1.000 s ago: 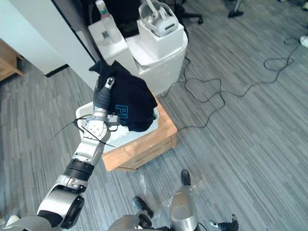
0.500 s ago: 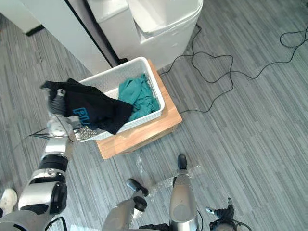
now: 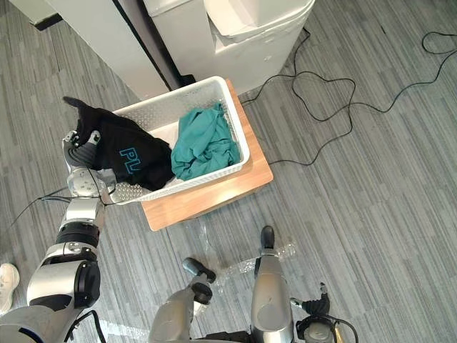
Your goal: Tidy the bed and pick cloth on bed and put in laundry
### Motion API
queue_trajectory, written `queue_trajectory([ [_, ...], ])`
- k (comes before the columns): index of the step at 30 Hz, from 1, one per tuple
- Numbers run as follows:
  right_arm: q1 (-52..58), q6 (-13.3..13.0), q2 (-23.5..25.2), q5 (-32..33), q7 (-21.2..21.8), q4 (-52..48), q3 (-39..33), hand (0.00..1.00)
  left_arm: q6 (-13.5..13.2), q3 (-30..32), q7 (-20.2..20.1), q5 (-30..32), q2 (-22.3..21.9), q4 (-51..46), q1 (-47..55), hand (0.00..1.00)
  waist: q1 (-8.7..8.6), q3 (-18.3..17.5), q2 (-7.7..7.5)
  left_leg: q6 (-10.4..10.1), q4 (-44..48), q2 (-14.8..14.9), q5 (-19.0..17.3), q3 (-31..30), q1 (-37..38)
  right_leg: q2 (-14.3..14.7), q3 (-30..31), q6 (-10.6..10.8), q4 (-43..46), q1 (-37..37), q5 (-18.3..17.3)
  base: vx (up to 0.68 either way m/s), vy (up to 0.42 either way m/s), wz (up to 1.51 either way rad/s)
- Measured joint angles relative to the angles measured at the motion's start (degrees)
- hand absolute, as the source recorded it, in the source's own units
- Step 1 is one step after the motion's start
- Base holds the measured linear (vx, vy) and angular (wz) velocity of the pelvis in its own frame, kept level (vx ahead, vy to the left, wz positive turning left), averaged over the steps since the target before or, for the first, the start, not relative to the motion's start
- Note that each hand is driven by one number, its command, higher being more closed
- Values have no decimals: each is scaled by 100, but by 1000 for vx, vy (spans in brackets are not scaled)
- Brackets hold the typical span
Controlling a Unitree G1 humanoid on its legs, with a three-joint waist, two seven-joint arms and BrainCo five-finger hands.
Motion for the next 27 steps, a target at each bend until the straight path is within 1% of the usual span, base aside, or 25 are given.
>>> queue_trajectory([
  [4, -6, 18, -3, 41, 17, -1, 0, 0, 11, 0, -60, -29, -48, -2, -92, 0, 37, 1, -8, -12, -4, 11, -15, 35, 75, -5, -5, 0, 19, 64, 0, 0, 0, 0],
  [7, -33, 58, -6, 46, 46, 0, -4, 0, 10, -24, -184, -323, -215, -88, -95, 0, 43, 3, -30, -10, -12, 16, -19, 77, 225, -8, -20, 0, -4, 225, 0, 3, 1, 1],
  [8, -54, 63, 0, 46, 69, -15, -5, 0, 11, -126, -244, -379, -300, -239, -83, 0, 44, 7, -54, -7, -12, 15, -21, 74, 275, -15, -32, 0, -6, 277, 0, 8, 4, 7],
  [10, -54, 76, 0, 46, 158, -23, -25, 0, -13, -408, -271, -509, -450, -728, -5, 0, 53, 8, -91, -7, -13, 12, -22, 54, 314, -28, -66, 1, -14, 347, -1, 3, 2, 11],
  [12, -52, 127, 17, 45, 211, -51, -177, 0, -105, -797, -362, -570, -546, -1394, 205, 0, 34, -2, -109, -3, -21, -3, -19, -25, 366, -63, -189, 25, -34, 465, -25, 16, 3, 19],
  [14, -46, 197, 13, 53, 276, -7, -414, 0, -251, -1119, -404, -587, -607, -2085, 552, 0, 21, -3, -109, 18, -37, -38, -3, -80, 510, -99, -241, 55, -27, 642, -71, 32, 16, 17],
  [15, -22, 214, 18, 53, 293, 4, -521, 0, -366, -1263, -492, -667, -607, -2435, 742, 0, 21, -6, -103, 21, -66, -56, 0, -147, 578, -116, -309, 54, -27, 750, -99, 30, 16, 20],
  [16, -22, 223, 21, 53, 305, 17, -581, 0, -404, -1293, -514, -698, -607, -2629, 851, 0, 23, -16, -99, 21, -87, -67, 3, -172, 609, -119, -334, 63, -29, 791, -114, 29, 18, 21],
  [17, -22, 235, 7, 52, 367, 49, -678, 0, -503, -1293, -608, -789, -604, -2917, 1104, 0, 37, -99, -81, 22, -135, -100, 5, -201, 627, -131, -355, 66, -31, 814, -133, 24, 15, 13],
  [18, -22, 246, 4, 48, 403, 54, -744, 0, -534, -1289, -629, -839, -604, -3026, 1235, 0, 40, -145, -62, 22, -144, -113, 6, -215, 629, -138, -366, 75, -37, 826, -139, 54, 24, 19],
  [19, -22, 256, -11, 43, 430, 130, -879, 0, -580, -1281, -745, -990, -605, -3206, 1561, 0, 27, -228, 12, 25, -151, -142, 7, -309, 678, -172, -440, 103, -68, 944, -158, 59, 23, 20],
  [20, -23, 258, -16, 40, 448, 216, -933, 0, -584, -1281, -767, -1029, -606, -3261, 1693, 0, 23, -257, 49, 25, -159, -150, 7, -351, 712, -179, -477, 117, -93, 1018, -168, 71, 28, 27],
  [21, -18, 279, -20, 34, 504, 340, -1030, 0, -590, -1243, -877, -1123, -608, -3352, 1980, 0, 37, -367, 125, 27, -181, -189, 6, -443, 747, -167, -533, 121, -153, 1116, -170, 51, 19, 23],
  [22, -19, 288, -18, 28, 546, 458, -1076, 0, -598, -1132, -960, -1188, -608, -3460, 2276, 0, 44, -485, 187, 28, -202, -211, 5, -500, 746, -163, -581, 138, -180, 1154, -182, 52, 16, 22],
  [23, -20, 301, -12, 26, 559, 493, -1099, 0, -598, -1057, -994, -1193, -607, -3497, 2413, 0, 39, -519, 224, 28, -212, -217, 5, -531, 757, -164, -616, 138, -224, 1211, -182, 48, 19, 21],
  [24, -21, 301, 5, 25, 621, 551, -1150, 0, -598, -862, -1084, -1243, -603, -3529, 2664, 0, 45, -577, 273, 29, -216, -221, 5, -585, 774, -163, -650, 138, -270, 1280, -181, 31, 20, 18],
  [26, -30, 302, 25, 13, 677, 666, -1210, 0, -596, -451, -1226, -1374, -595, -3525, 3005, 0, 56, -658, 310, 30, -220, -220, 4, -658, 777, -151, -663, 141, -336, 1345, -179, 20, 25, 14],
  [27, -30, 313, 23, -22, 712, 722, -1255, 0, -600, -147, -1254, -1475, -571, -3386, 3143, 0, 61, -689, 324, 30, -218, -218, 4, -702, 781, -146, -685, 141, -363, 1388, -179, 12, 21, 12],
])
